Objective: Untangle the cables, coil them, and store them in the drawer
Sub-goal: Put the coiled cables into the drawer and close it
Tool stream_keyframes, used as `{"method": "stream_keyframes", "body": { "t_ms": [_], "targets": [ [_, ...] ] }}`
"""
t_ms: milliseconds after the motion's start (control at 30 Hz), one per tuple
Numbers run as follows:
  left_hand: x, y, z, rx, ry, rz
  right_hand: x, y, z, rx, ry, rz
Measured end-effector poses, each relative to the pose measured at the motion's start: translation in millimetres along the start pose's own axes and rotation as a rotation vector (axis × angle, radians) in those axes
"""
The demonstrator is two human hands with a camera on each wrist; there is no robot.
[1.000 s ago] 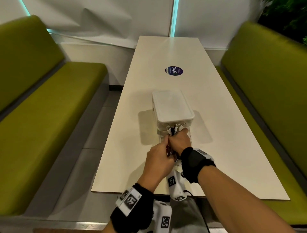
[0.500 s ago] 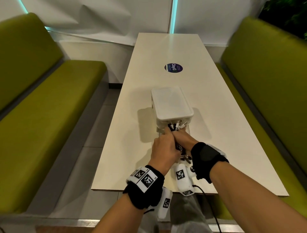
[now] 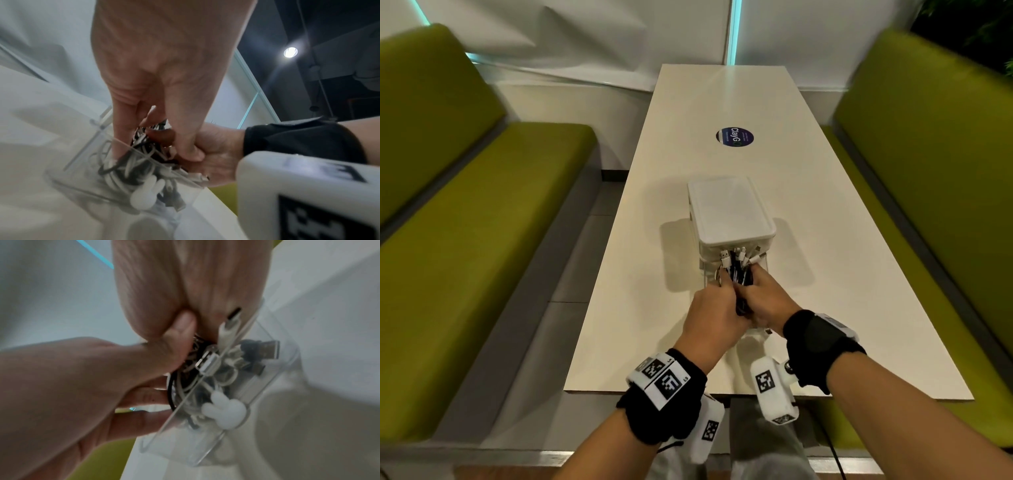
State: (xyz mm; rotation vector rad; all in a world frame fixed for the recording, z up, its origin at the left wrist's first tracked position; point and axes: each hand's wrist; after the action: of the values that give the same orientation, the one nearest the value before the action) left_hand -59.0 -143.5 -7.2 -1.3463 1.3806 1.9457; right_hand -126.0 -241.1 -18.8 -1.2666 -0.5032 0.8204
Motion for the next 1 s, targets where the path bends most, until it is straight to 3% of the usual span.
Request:
{"method": "stream_keyframes", "body": {
  "t_ms": [167, 367, 600, 700, 833, 1000],
  "targets": [
    [0, 1, -3, -0.016, 0.056, -0.066, 0, -5, 1, 0.046, -0.032, -0.011],
    [0, 1, -5, -0.025, 0.036, -0.102, -21, -28, 7, 0.119, -0.179, 0.097],
    [7, 0, -5, -0.010, 0.056, -0.161, -24, -22, 22, -0.053, 0.053, 0.583],
    [11, 2, -4, 0.014, 0.082, -0.234, -18, -21, 17, -0.093, 0.014, 0.664],
    [14, 6, 0, -0.005, 0.077, -0.281, -6, -6, 8, -0.075, -0.093, 0.510],
    [0, -1, -4, 0.060, -0.097, -0.222, -7, 28, -10, -0.248, -0.027, 0.771]
  ]
}}
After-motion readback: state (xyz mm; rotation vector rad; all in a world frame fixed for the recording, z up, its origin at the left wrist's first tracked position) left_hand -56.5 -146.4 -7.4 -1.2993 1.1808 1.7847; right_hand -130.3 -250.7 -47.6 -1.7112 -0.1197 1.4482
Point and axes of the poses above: each hand's wrist, its own z-axis away from the middle knuckle, its own x-axis out of the palm, y = z × x, and after that the axes turned 2 degrees about -z, right-handed
